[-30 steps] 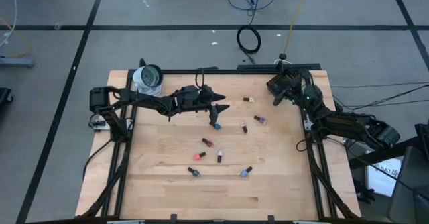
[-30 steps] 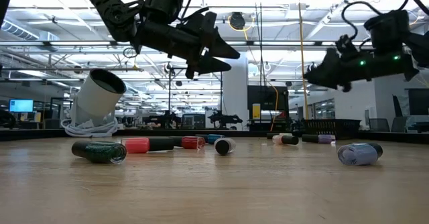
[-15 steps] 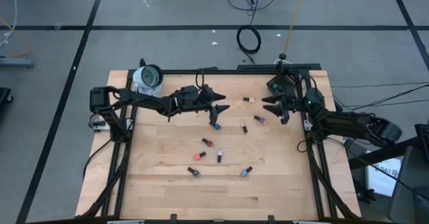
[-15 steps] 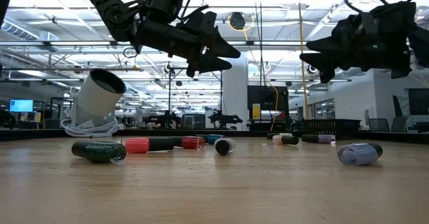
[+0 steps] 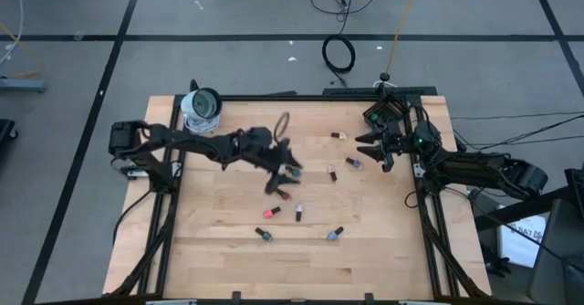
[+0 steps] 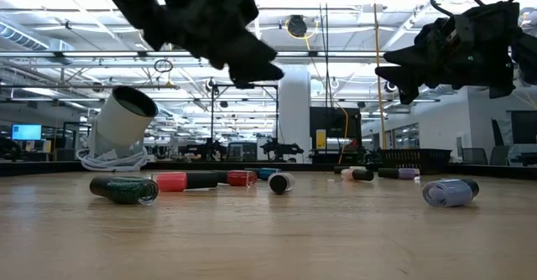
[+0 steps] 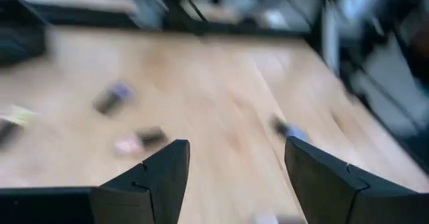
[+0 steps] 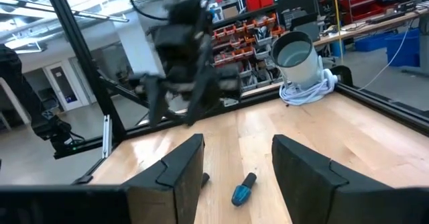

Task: Pick & Place Nail Polish
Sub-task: Put the silver green nail polish into the black bin

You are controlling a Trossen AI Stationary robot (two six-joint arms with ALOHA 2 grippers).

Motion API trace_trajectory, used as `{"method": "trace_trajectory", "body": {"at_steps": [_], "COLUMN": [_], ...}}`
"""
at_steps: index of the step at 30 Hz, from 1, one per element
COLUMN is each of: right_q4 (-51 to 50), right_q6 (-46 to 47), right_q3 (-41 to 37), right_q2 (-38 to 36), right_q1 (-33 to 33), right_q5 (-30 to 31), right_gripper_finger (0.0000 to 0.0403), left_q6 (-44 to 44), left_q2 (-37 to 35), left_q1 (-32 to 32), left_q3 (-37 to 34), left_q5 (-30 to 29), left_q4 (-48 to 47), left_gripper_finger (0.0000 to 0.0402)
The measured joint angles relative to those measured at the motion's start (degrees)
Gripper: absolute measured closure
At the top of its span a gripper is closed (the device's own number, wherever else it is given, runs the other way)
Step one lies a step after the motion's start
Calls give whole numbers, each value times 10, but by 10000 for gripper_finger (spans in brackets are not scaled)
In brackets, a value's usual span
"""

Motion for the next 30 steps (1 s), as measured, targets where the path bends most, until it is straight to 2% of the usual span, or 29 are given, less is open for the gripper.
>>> {"method": "trace_trajectory", "body": {"at_steps": [2, 4, 12, 15, 18, 24, 30], "right_q4": [0, 0, 3, 8, 8, 18, 40], "right_q6": [0, 0, 6, 18, 19, 19, 19], "right_q3": [0, 0, 0, 0, 0, 0, 0], "right_q2": [0, 0, 0, 0, 0, 0, 0], "right_q1": [0, 0, 0, 0, 0, 0, 0], "right_q5": [0, 0, 0, 0, 0, 1, 23], "right_gripper_finger": [238, 238, 238, 238, 238, 238, 238], "left_q6": [31, 22, -112, -165, -182, -205, -191], "left_q2": [-1, 1, 4, 4, 4, 4, 4], "left_q1": [-22, -43, -127, -152, -190, -264, -303], "left_q3": [0, 0, 0, 0, 0, 0, -3], "left_q5": [-3, -10, -151, -172, -173, -175, -276], "left_q4": [-50, -99, -239, -282, -324, -335, -343], "left_gripper_finger": [160, 160, 160, 160, 160, 160, 160]}}
